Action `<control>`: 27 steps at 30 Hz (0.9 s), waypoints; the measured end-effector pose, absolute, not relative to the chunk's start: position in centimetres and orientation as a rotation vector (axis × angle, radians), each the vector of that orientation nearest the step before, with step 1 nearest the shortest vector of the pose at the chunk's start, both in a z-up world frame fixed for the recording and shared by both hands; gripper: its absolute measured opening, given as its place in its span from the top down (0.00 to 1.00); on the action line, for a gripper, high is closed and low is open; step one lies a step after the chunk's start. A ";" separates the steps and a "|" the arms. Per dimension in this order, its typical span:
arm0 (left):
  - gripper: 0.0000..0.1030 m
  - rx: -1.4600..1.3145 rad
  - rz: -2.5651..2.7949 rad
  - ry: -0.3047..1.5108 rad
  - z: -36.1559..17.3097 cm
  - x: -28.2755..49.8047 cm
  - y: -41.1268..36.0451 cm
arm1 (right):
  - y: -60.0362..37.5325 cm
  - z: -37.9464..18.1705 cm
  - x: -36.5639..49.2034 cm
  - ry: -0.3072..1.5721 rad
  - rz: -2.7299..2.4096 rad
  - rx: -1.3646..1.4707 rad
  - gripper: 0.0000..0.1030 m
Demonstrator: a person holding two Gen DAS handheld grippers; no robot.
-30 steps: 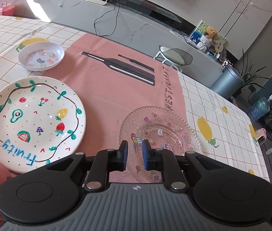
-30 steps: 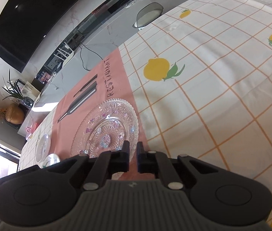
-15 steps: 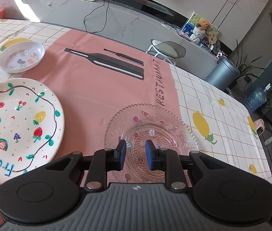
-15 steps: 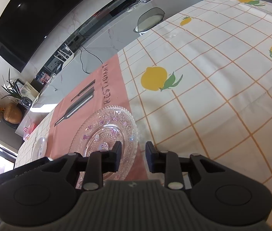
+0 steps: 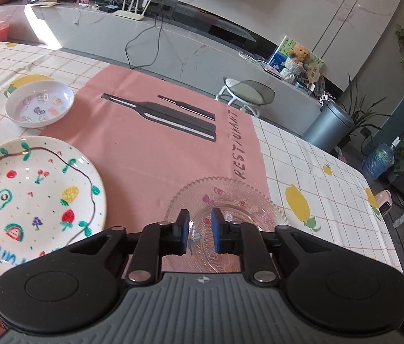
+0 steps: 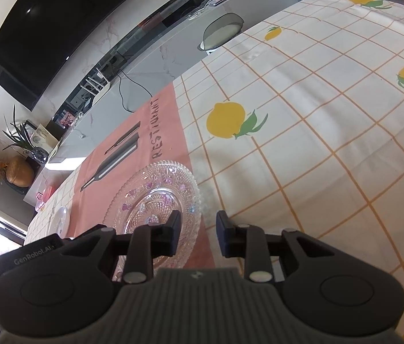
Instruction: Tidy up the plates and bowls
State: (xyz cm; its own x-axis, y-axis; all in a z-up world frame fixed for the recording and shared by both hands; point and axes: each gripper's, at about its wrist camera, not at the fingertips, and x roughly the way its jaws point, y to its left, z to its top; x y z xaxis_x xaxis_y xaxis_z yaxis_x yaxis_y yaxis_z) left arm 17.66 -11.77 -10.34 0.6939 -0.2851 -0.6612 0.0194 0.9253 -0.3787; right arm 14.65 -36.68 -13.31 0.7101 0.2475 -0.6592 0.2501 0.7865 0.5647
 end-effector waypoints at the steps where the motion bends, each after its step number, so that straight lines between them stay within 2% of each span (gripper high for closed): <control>1: 0.72 -0.360 -0.161 0.786 -10.3 17.8 -11.5 | -36.6 -13.3 14.6 0.796 0.002 0.689 0.74; 15: 0.72 -0.342 -0.154 0.847 -12.1 19.2 -11.6 | -36.7 -13.8 15.4 0.784 0.014 0.711 0.75; 20: 0.72 -0.305 -0.151 0.845 -12.0 19.4 -12.1 | -36.5 -13.9 16.0 0.782 0.019 0.707 0.82; 24: 0.80 -0.294 -0.148 0.853 -11.9 19.2 -12.0 | -36.8 -14.0 15.9 0.791 0.006 0.703 0.93; 27: 0.82 -0.313 -0.167 0.871 -11.9 18.7 -11.9 | -37.2 -14.0 15.7 0.799 -0.004 0.722 0.94</control>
